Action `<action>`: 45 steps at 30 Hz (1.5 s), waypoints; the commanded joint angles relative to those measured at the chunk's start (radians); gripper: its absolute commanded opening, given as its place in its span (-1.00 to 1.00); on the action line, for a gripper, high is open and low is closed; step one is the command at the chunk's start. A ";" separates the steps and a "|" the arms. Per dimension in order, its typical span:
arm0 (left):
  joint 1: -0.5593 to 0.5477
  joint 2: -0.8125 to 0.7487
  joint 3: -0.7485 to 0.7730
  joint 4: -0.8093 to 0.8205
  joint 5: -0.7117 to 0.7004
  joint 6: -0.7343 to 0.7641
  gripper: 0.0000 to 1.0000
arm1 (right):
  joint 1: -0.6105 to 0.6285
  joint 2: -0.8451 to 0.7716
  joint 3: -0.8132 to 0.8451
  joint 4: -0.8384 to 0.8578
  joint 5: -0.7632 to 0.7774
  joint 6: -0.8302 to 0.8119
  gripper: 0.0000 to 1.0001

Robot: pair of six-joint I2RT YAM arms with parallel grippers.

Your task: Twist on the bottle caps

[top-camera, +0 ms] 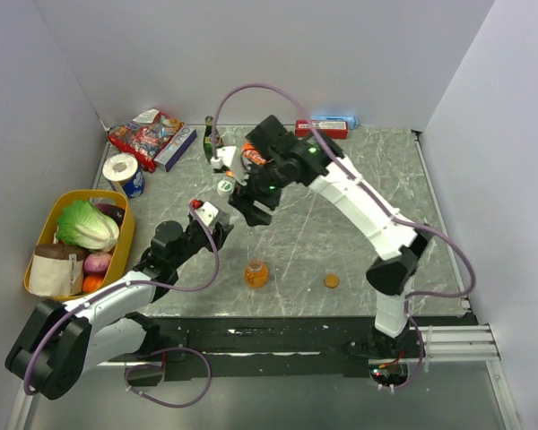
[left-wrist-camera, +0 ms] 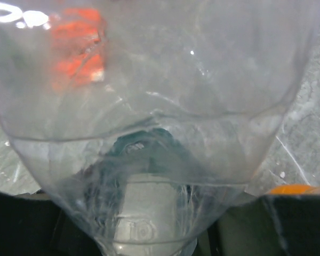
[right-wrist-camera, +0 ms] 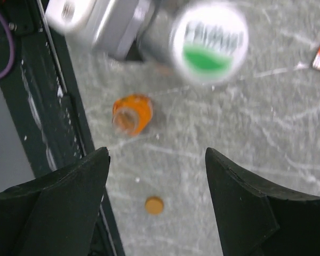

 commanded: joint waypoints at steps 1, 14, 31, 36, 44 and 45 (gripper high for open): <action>0.018 0.000 0.043 -0.016 0.106 -0.008 -0.98 | -0.081 -0.193 -0.076 0.053 -0.024 -0.082 0.55; 0.032 -0.045 0.113 -0.239 0.416 0.293 -0.98 | -0.009 -0.226 -0.055 0.023 -0.308 -0.772 0.50; 0.032 -0.082 0.148 -0.313 0.430 0.380 -0.98 | 0.034 -0.181 -0.050 -0.094 -0.330 -1.024 0.32; 0.032 -0.085 0.156 -0.308 0.429 0.377 -0.98 | 0.036 -0.155 -0.021 -0.157 -0.313 -1.064 0.25; 0.032 -0.085 0.167 -0.297 0.418 0.379 -0.98 | 0.034 -0.117 0.002 -0.210 -0.290 -1.093 0.21; 0.033 -0.085 0.167 -0.296 0.418 0.376 -0.98 | 0.034 -0.112 0.007 -0.221 -0.287 -1.098 0.21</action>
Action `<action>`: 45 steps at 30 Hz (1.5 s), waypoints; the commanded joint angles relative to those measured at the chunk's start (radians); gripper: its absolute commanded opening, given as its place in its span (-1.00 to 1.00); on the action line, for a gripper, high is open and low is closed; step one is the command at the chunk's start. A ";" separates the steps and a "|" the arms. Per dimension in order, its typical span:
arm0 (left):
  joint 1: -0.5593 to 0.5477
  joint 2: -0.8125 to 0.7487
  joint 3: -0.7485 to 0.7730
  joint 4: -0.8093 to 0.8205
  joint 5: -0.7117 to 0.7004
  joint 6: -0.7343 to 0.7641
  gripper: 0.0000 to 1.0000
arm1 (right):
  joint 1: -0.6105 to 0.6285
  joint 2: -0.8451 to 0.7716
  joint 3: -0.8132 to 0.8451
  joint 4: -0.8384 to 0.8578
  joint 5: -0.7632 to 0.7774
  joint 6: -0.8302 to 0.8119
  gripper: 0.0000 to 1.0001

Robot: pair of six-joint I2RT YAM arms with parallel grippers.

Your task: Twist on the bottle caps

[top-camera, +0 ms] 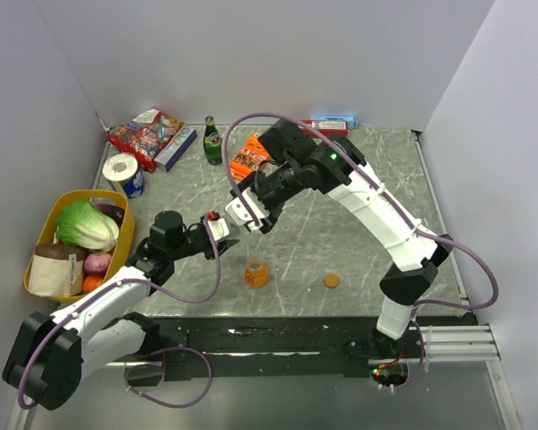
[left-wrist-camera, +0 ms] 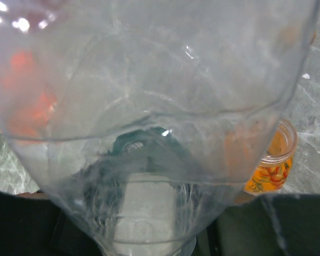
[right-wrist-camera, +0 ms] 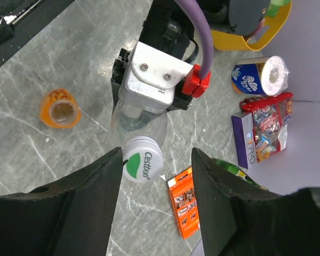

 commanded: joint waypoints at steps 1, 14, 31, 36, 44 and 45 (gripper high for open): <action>0.002 -0.024 0.049 0.045 0.028 0.018 -0.98 | 0.006 0.024 0.065 -0.207 0.010 -0.039 0.21; 0.001 -0.029 0.016 0.114 -0.029 0.000 -0.98 | 0.000 0.027 0.032 -0.213 0.059 0.001 0.07; 0.002 -0.029 -0.008 0.178 -0.152 -0.012 -0.98 | -0.003 0.026 0.004 -0.213 0.087 0.037 -0.02; 0.002 -0.018 -0.011 0.200 -0.214 -0.016 -0.98 | -0.003 0.050 0.033 -0.212 0.093 0.123 -0.15; -0.028 0.025 -0.005 0.356 -0.535 -0.100 -0.98 | -0.070 0.157 0.085 -0.155 0.064 0.549 -0.40; -0.041 0.033 -0.001 0.367 -0.575 -0.114 -0.98 | -0.086 0.171 0.108 -0.128 0.057 0.606 -0.42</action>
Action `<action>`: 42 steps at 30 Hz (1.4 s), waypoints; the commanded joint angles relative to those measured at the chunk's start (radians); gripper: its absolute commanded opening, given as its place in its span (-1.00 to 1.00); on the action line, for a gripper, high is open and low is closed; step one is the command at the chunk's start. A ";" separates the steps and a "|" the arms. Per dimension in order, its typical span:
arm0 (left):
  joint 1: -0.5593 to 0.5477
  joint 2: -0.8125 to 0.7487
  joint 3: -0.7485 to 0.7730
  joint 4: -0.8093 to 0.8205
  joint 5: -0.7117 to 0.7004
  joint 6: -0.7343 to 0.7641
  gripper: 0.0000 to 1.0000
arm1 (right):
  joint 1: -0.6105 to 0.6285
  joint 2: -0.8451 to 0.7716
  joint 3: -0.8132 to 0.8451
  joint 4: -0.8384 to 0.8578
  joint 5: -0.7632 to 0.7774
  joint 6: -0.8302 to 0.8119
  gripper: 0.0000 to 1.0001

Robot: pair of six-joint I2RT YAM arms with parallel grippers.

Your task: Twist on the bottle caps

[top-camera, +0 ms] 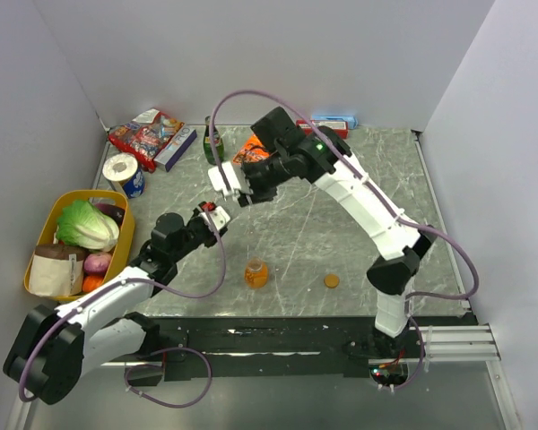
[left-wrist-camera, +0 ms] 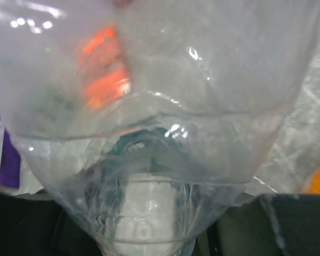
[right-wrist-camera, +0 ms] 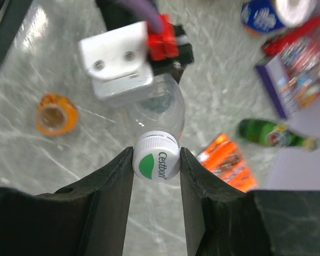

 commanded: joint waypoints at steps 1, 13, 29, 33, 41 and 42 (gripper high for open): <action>-0.044 0.024 0.030 0.227 -0.295 -0.093 -0.98 | -0.070 0.090 0.068 -0.192 -0.059 0.423 -0.45; -0.082 0.172 0.136 0.169 -0.509 -0.111 -0.98 | -0.093 0.128 0.095 -0.062 -0.110 1.036 -0.52; -0.033 0.087 0.129 -0.150 0.045 -0.056 -0.98 | -0.168 -0.338 -0.277 0.125 -0.166 0.360 0.50; -0.029 0.062 0.146 -0.229 0.172 0.027 -0.98 | -0.098 -0.383 -0.365 0.144 -0.145 0.133 0.45; -0.030 0.025 0.183 -0.348 0.292 0.166 -0.98 | -0.041 -0.357 -0.386 0.127 -0.139 -0.084 0.41; -0.030 0.019 0.183 -0.350 0.294 0.171 -0.98 | -0.032 -0.352 -0.383 0.124 -0.140 -0.093 0.40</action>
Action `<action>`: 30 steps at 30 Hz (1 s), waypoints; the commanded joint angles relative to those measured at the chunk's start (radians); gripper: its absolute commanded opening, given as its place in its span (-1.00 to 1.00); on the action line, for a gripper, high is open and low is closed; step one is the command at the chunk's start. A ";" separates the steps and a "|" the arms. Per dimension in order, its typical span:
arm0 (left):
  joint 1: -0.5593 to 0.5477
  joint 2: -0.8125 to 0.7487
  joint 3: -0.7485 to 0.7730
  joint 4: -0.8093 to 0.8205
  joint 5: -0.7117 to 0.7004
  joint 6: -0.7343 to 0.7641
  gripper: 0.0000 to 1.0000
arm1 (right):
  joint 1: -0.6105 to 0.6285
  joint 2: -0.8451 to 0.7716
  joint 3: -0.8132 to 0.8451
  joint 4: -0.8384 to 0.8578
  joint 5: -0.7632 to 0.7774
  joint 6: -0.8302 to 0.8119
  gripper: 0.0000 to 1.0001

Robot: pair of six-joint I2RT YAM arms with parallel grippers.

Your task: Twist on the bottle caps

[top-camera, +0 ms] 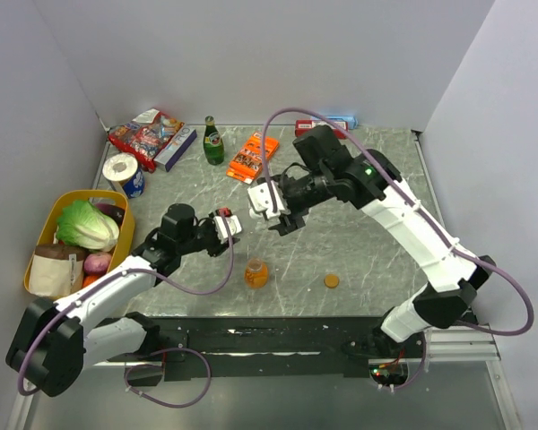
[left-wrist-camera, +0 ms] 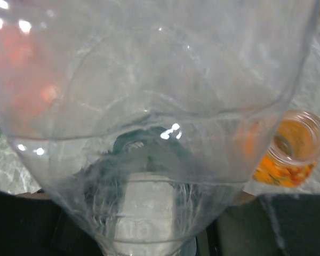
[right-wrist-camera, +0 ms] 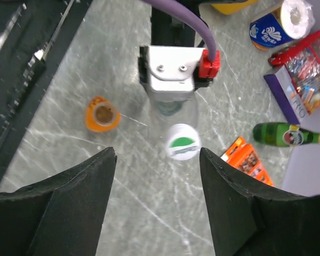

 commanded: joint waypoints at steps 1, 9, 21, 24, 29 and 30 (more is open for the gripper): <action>0.004 -0.050 0.050 -0.037 0.092 0.089 -0.98 | 0.023 0.013 0.022 0.010 -0.004 -0.147 0.39; 0.004 -0.083 0.052 -0.031 0.101 0.080 -0.98 | 0.031 0.036 0.020 -0.016 0.017 -0.223 0.26; 0.004 -0.080 0.058 -0.016 0.119 0.086 -0.98 | 0.049 0.046 0.011 -0.003 0.020 -0.237 0.15; 0.004 -0.079 0.061 -0.011 0.119 0.083 -0.98 | 0.051 0.049 0.011 -0.005 0.020 -0.242 0.10; 0.004 -0.074 0.066 0.007 0.116 0.067 -0.98 | 0.054 0.055 0.010 -0.009 0.013 -0.236 -0.03; 0.004 -0.073 0.069 0.012 0.113 0.061 -0.98 | 0.054 0.061 0.013 -0.011 0.014 -0.231 -0.06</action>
